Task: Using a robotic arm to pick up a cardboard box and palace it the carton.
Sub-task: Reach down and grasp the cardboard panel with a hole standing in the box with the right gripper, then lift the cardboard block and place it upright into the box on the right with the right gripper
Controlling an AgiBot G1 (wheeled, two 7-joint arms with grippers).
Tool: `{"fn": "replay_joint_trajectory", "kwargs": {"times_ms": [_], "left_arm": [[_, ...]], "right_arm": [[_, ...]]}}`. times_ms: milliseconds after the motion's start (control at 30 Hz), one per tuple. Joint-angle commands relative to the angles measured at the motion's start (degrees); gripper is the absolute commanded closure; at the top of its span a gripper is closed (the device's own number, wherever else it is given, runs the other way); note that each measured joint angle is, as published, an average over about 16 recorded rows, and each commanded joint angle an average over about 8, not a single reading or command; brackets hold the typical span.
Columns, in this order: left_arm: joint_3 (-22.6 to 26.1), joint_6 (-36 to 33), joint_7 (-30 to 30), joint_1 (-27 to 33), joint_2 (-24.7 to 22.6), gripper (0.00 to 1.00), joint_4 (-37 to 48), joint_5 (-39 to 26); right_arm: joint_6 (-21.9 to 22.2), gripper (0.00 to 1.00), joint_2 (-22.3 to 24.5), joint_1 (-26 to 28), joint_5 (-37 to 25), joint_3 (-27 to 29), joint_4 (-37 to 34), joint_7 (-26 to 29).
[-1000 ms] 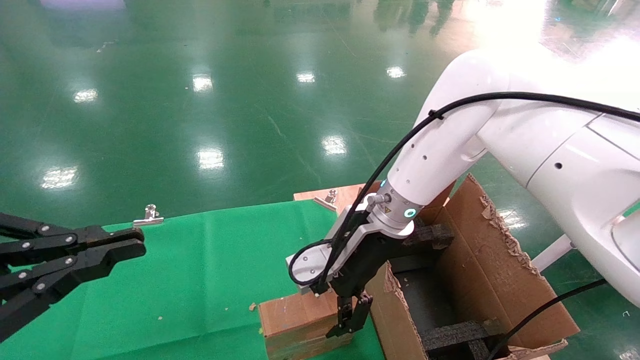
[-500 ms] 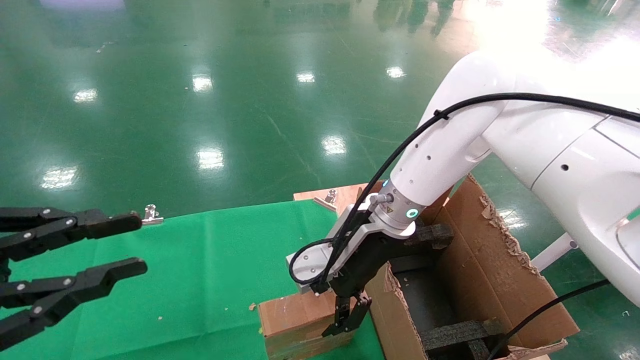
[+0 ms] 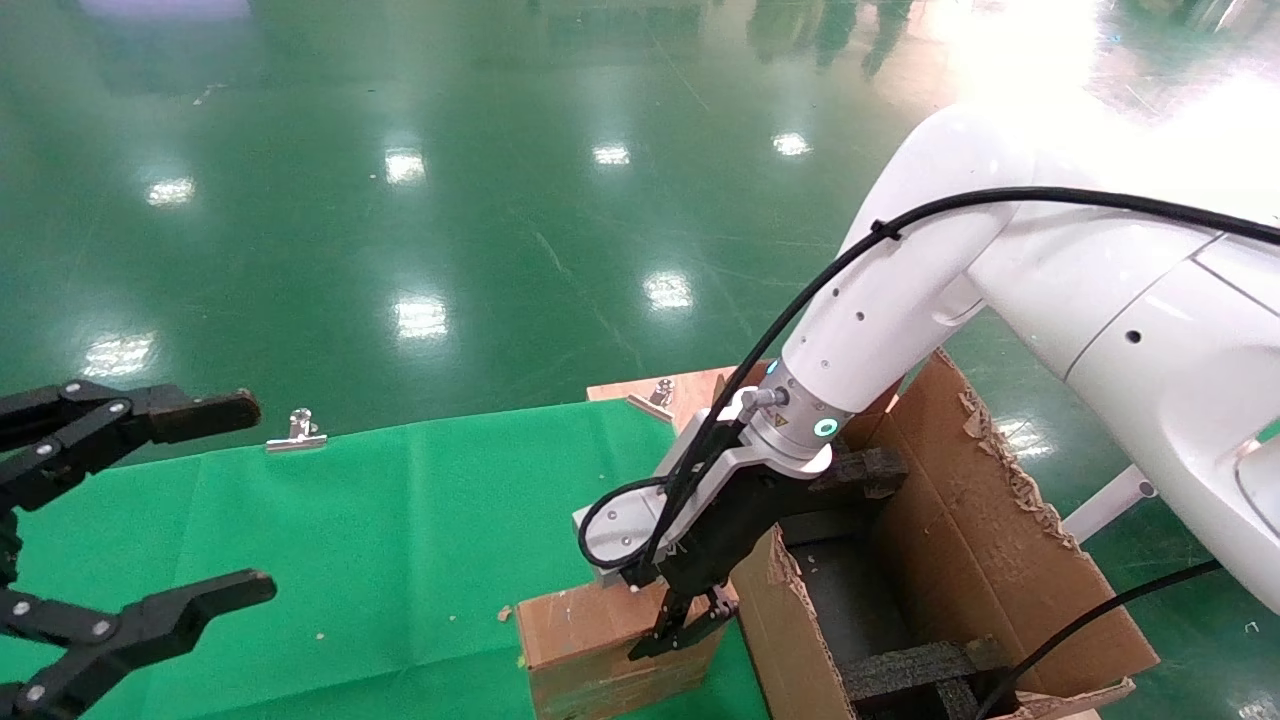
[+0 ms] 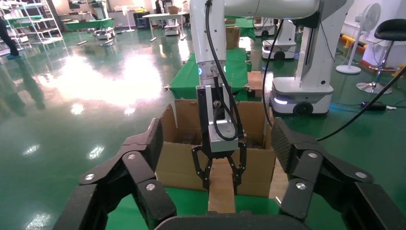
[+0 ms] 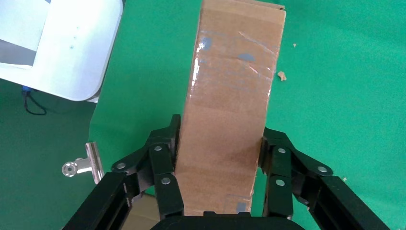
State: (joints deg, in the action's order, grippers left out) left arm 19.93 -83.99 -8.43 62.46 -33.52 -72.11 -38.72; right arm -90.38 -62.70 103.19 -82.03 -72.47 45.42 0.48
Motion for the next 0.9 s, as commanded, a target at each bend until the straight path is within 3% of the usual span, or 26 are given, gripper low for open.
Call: {"fn": "replay_joint_trajectory", "kwargs": {"times_ms": [33,433,900], "left_arm": [[0.0,0.0,0.0,0.0,0.0,0.0,0.0,0.0],[0.0,0.0,0.0,0.0,0.0,0.0,0.0,0.0],[0.0,0.0,0.0,0.0,0.0,0.0,0.0,0.0]], "right_arm": [[0.0,1.0,0.0,0.0,0.0,0.0,0.0,0.0],[-0.1,1.0,2.2,2.5,2.2,0.1,0.8,0.2],[-1.2,1.0,11.4,20.1,14.2,-6.2,3.3,-3.0]]}}
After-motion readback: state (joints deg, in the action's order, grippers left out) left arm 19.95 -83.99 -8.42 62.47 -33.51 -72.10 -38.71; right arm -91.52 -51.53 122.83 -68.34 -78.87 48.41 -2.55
